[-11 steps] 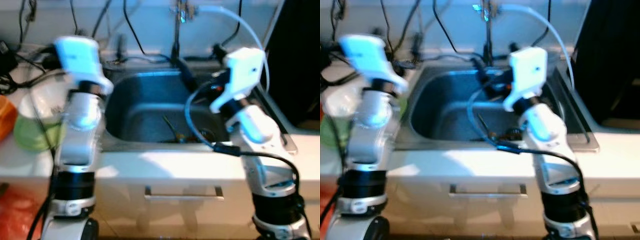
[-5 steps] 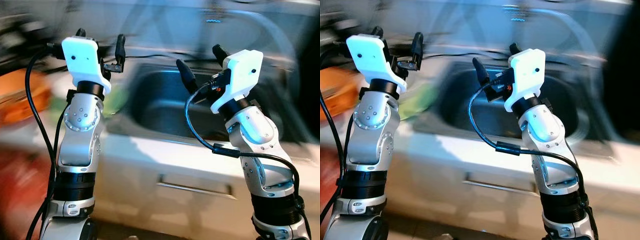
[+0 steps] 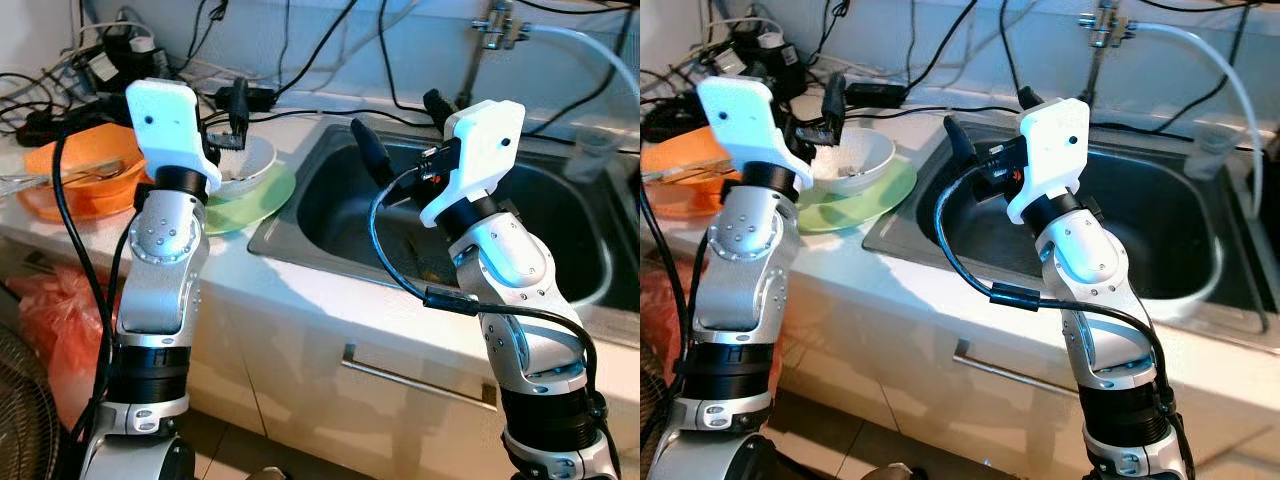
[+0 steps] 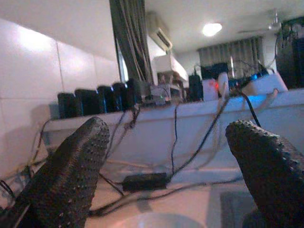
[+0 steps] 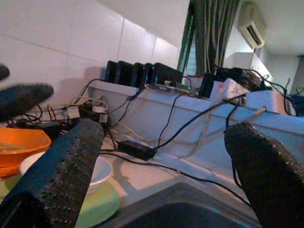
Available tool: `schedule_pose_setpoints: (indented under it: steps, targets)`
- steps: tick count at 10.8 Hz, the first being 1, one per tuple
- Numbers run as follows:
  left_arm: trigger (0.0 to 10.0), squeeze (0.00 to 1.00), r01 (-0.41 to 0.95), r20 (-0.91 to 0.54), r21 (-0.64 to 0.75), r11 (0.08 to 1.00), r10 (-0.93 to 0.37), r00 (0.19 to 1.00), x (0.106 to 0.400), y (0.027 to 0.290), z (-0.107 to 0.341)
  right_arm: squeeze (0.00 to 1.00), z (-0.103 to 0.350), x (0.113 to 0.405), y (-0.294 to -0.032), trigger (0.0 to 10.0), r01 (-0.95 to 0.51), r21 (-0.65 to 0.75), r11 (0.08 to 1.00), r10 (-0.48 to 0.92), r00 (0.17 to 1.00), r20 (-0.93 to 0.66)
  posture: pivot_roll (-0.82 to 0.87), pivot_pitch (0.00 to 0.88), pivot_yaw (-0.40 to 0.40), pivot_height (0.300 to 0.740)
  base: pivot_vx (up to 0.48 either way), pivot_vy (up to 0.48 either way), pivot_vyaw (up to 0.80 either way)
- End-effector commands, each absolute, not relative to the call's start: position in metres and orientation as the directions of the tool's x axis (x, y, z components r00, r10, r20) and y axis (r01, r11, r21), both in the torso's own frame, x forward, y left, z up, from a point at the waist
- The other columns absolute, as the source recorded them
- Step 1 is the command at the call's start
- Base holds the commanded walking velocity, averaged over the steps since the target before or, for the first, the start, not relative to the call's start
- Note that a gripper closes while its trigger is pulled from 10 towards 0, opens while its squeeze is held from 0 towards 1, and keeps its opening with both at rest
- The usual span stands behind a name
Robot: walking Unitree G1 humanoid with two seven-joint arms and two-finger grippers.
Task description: Kitchen organization
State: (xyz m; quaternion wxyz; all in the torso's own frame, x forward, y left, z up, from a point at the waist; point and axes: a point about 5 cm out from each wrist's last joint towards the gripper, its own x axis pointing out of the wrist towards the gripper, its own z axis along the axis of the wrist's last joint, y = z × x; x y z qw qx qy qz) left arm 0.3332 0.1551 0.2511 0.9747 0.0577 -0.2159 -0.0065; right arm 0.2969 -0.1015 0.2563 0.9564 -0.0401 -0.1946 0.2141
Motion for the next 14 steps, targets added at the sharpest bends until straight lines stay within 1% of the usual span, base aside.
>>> schedule_pose_setpoints:
  steps: [1,2,4,6,7,8,11,12,14]
  targets:
    - [10.0,0.00,-0.002,0.328,0.121,0.993,-0.038,0.944,0.336,0.157,0.229,0.00,0.245,0.299,-0.099,10.0,-0.421,-0.151,0.894,0.447,0.846,0.291,0.00,0.000,0.035,0.740,0.000,0.000,0.00]
    - [10.0,0.00,-0.006,0.293,0.120,0.993,-0.029,0.956,0.335,0.159,0.219,0.00,0.240,0.299,-0.097,10.0,-0.433,-0.148,0.889,0.458,0.847,0.268,0.00,0.000,0.034,0.740,0.000,0.000,0.00]
    - [10.0,0.00,0.003,0.234,0.136,0.991,-0.035,0.971,0.332,0.162,0.196,0.00,0.217,0.293,-0.090,10.0,-0.520,-0.106,0.848,0.530,0.834,0.152,0.00,0.000,0.032,0.740,0.000,0.000,0.00]
    - [10.0,0.00,0.025,0.210,0.145,0.989,-0.056,0.976,0.331,0.160,0.184,0.00,0.205,0.285,-0.083,10.0,-0.584,-0.093,0.806,0.591,0.801,0.090,-0.01,0.000,0.035,0.740,0.000,0.000,0.00]
    - [10.0,0.00,0.035,0.203,0.146,0.989,-0.065,0.977,0.332,0.159,0.181,0.00,0.202,0.282,-0.082,10.0,-0.593,-0.088,0.800,0.599,0.797,0.078,-0.01,0.000,0.037,0.740,0.000,0.000,0.00]
    - [10.0,0.00,0.043,0.203,0.147,0.988,-0.072,0.977,0.332,0.158,0.179,0.00,0.201,0.280,-0.082,10.0,-0.588,-0.087,0.804,0.594,0.801,0.075,-0.02,0.000,0.039,0.740,0.000,0.000,0.00]
    - [10.0,0.00,0.060,0.209,0.154,0.986,-0.092,0.974,0.339,0.158,0.178,0.00,0.210,0.273,-0.081,10.0,-0.571,-0.047,0.820,0.571,0.808,0.143,-0.02,0.000,0.047,0.740,0.000,0.000,0.00]
    - [10.0,0.00,0.058,0.209,0.179,0.982,-0.096,0.973,0.342,0.161,0.178,0.00,0.211,0.269,-0.078,10.0,-0.579,-0.034,0.815,0.577,0.803,0.150,-0.03,0.000,0.051,0.740,0.000,0.000,0.00]
    - [10.0,0.00,0.036,0.210,0.231,0.972,-0.086,0.974,0.345,0.177,0.175,0.00,0.211,0.262,-0.077,10.0,-0.603,0.037,0.797,0.592,0.792,0.150,-0.04,0.000,0.048,0.740,0.000,0.000,0.00]
